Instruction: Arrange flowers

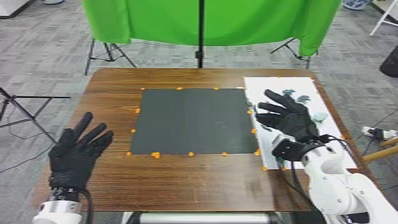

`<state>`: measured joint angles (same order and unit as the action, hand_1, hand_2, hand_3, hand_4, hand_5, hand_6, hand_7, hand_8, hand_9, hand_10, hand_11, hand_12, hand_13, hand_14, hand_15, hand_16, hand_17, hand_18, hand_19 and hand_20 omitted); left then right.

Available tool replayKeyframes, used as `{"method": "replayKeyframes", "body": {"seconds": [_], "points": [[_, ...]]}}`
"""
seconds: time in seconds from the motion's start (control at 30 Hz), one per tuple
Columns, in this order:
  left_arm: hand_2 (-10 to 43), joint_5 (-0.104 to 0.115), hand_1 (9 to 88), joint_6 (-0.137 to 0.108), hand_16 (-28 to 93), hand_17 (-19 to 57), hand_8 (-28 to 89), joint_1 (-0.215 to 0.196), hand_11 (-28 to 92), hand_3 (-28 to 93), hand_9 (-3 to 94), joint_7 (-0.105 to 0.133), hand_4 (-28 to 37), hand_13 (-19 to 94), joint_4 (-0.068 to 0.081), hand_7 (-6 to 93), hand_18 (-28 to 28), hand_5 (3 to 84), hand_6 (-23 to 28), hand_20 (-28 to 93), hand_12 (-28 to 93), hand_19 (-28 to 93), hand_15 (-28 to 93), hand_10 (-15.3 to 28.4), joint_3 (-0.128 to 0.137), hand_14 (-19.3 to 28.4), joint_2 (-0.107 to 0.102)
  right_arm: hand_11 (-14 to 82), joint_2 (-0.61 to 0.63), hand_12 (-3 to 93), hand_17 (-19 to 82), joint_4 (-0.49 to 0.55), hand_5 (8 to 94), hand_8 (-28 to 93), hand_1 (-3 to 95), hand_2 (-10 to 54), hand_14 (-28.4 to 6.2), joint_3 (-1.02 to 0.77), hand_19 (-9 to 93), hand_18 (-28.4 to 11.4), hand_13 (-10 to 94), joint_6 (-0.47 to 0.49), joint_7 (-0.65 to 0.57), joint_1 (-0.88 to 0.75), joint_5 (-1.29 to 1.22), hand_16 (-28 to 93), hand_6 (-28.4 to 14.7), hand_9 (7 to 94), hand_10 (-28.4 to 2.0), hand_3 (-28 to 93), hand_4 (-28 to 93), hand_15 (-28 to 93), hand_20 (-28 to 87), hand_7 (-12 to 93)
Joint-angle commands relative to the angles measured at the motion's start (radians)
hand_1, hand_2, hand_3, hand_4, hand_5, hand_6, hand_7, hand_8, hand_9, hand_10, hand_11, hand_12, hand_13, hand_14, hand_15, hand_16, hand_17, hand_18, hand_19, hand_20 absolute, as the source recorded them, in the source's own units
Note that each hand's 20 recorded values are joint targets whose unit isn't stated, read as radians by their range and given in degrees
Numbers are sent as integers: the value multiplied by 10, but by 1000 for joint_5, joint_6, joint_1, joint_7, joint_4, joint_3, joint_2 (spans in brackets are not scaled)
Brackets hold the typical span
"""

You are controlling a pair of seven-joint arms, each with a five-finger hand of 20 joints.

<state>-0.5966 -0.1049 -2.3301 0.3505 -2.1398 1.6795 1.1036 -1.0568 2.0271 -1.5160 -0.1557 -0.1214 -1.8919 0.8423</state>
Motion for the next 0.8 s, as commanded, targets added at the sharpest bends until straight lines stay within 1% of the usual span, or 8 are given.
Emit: {"method": "replayKeyframes", "body": {"seconds": [0.03,0.07,0.17,0.27,0.3,0.5,0.57,0.8], "points": [[89,5,158,-9,-71,-92,-98,-13,180,744,340,9,-283,236,-3,90,284,345,38,102,98,545,458,179,-7,279,-6,135,1,133,60,12,484,-133,215,33,-174,-4,542,-240,411,-3,6,-9,4,130,56,517,-134,734,-283,392,236,140],[90,5,158,-8,-71,-92,-98,-13,181,744,340,7,-283,236,-4,90,284,345,38,102,98,545,458,179,-6,279,-4,135,15,133,60,16,484,-133,216,33,-174,8,542,-240,410,-28,24,-10,7,130,56,517,-134,734,-283,393,236,140],[89,3,158,-7,-71,-92,-97,-13,181,744,340,11,-283,236,-5,91,284,344,38,103,98,545,458,180,-3,279,-2,143,83,135,65,58,495,-133,221,36,-172,89,548,-241,420,-258,32,1,233,132,49,530,-139,737,-283,402,239,146],[89,-1,158,-6,-71,-92,-97,-19,180,745,340,10,-283,236,-8,90,284,344,38,104,98,545,458,180,3,279,1,169,125,137,85,104,523,-139,218,33,-165,121,581,-244,451,-444,-50,8,355,134,32,552,-143,745,-283,449,252,157],[89,-1,158,-5,-71,-91,-97,-20,180,745,340,11,-283,236,-7,91,284,344,38,104,98,545,458,180,5,279,0,199,130,139,100,115,530,-140,225,29,-164,116,608,-247,467,-460,-82,5,414,130,24,571,-150,749,-282,485,264,159],[89,-8,159,3,-72,-91,-98,-23,181,745,341,5,-283,236,-7,91,284,344,38,105,98,543,458,180,13,279,12,299,179,150,173,182,546,-138,244,11,-160,154,717,-257,528,-481,-437,48,824,108,-10,612,-168,749,-283,609,303,159],[89,-4,160,-2,-72,-92,-98,-24,181,744,341,12,-283,236,-7,92,284,344,38,106,98,544,458,180,10,279,5,322,192,152,200,197,562,-136,250,6,-156,158,743,-254,557,-469,-541,45,927,106,-19,633,-167,744,-283,629,307,156],[89,10,160,-12,-72,-91,-98,-28,181,745,341,30,-283,236,-8,92,284,344,38,107,97,544,459,180,7,279,-15,349,227,156,258,241,600,-127,284,-23,-152,134,808,-254,609,-308,-808,18,1135,109,-37,672,-170,737,-274,666,297,149]]}}
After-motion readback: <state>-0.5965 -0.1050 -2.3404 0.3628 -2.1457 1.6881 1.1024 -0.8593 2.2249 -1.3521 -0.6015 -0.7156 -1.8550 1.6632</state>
